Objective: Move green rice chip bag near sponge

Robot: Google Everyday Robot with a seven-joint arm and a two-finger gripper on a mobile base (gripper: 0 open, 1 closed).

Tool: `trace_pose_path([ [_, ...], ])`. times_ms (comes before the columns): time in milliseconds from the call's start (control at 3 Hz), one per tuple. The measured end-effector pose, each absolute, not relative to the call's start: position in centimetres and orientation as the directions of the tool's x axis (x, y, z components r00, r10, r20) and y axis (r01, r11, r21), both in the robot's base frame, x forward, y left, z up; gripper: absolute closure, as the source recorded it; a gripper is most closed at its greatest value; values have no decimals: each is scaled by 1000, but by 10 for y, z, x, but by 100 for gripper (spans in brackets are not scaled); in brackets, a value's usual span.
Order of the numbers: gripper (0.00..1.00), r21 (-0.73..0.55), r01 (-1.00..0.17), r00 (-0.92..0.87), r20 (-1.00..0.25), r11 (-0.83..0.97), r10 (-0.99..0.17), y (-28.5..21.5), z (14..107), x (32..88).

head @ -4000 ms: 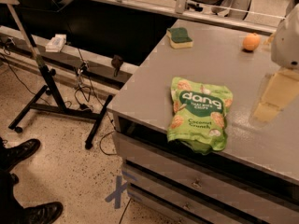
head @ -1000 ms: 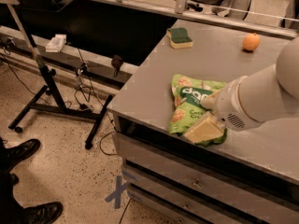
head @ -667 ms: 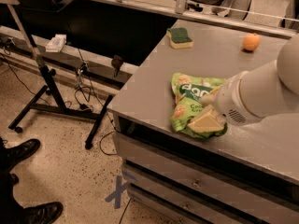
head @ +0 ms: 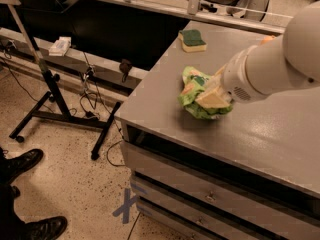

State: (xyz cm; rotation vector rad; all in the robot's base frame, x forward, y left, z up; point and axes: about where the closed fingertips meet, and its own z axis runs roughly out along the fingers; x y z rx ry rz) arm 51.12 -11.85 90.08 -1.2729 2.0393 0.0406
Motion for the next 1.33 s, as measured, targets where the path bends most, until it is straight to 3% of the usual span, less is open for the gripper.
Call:
trace_pose_path([
  [1333, 100, -496, -647, -264, -567, 579, -780, -69, 896, 618],
])
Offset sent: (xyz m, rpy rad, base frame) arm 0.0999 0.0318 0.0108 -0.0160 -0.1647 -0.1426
